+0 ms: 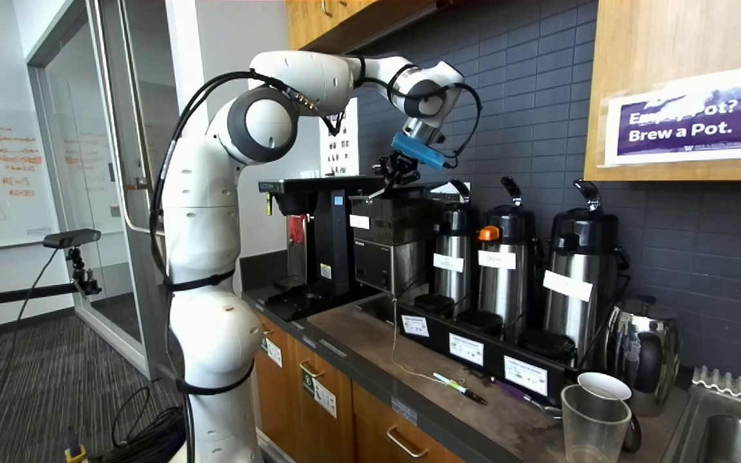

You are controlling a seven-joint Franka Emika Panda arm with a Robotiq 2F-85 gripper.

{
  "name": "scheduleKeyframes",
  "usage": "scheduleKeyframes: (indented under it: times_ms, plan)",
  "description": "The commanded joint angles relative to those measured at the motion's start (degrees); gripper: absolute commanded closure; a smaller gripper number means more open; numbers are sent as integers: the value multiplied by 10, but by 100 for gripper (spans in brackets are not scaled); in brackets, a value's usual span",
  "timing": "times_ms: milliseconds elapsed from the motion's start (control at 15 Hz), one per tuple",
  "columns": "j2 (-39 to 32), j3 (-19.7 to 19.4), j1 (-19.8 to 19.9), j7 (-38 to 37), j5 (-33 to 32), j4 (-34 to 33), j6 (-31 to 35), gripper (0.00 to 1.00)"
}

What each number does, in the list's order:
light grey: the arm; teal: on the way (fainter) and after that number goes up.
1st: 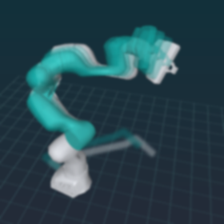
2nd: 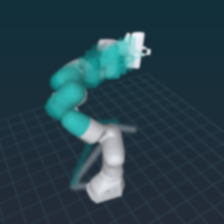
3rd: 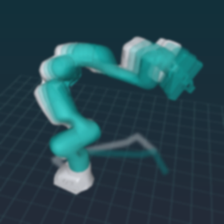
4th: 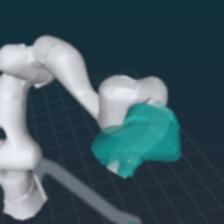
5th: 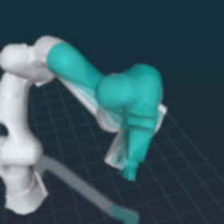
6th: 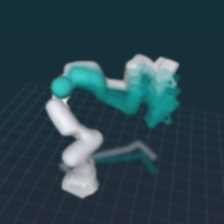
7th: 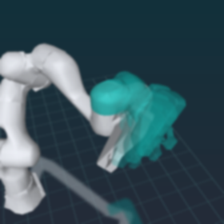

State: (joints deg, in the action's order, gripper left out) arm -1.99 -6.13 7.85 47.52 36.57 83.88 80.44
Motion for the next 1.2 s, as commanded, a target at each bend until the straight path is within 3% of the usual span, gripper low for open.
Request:
scheduleKeyframes:
  times_ms: [0,467,1133]
  plan:
    - [0,3,-5,10,24,0,-10,100]
    - [-6,6,-10,12,31,-2,-6,100]
    - [25,-1,-7,-36,-12,2,-18,100]
